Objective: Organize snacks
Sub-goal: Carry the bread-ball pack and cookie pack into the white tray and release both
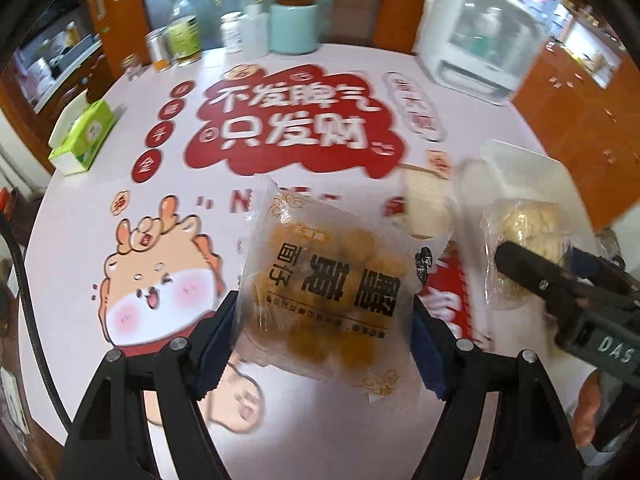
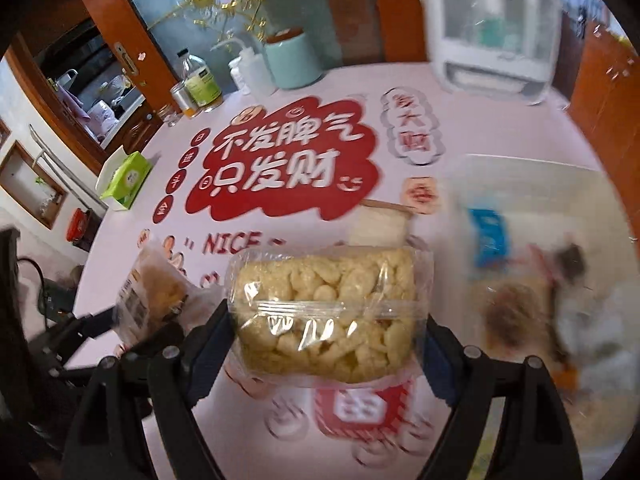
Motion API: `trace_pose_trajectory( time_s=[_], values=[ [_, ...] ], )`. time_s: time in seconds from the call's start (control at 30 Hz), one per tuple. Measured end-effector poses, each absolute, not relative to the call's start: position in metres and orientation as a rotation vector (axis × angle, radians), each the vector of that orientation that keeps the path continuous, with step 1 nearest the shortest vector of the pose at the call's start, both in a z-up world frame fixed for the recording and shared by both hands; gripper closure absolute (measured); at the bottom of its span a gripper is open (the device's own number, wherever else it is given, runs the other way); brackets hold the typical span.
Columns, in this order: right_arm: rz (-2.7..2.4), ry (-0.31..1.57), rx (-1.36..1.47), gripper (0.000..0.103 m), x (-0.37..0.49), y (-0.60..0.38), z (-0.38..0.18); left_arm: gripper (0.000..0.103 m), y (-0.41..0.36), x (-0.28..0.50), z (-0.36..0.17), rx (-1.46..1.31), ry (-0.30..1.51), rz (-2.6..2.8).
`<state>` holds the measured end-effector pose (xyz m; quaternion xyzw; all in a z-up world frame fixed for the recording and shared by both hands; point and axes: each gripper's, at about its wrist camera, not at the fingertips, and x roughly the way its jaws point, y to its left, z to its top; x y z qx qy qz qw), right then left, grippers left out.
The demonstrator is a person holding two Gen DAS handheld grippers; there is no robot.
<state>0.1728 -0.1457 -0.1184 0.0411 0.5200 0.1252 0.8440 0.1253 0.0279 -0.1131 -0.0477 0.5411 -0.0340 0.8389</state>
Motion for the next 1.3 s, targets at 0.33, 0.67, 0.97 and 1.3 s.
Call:
trace_pose_trajectory(
  time_s=[0.33,0.67,0.97,1.3],
  values=[
    [0.105,0.965,0.085,0.019,0.110,-0.238,-0.061,0.026,-0.064,0.102,-0.067,-0.023,1.074,-0.223],
    [-0.057,0.851,0.044,0.019,0.081,-0.313,-0.024,0.026,-0.165,0.118,-0.038,0.040,0.990,-0.331],
    [-0.124,0.839,-0.003,0.018,0.082,-0.356,-0.026,0.025,-0.231,0.142,-0.042,0.083,0.965,-0.333],
    [-0.120,0.925,-0.039,0.018,0.099,-0.373,-0.055,0.024,-0.250,0.160,-0.064,0.099,1.015,-0.295]
  ],
)
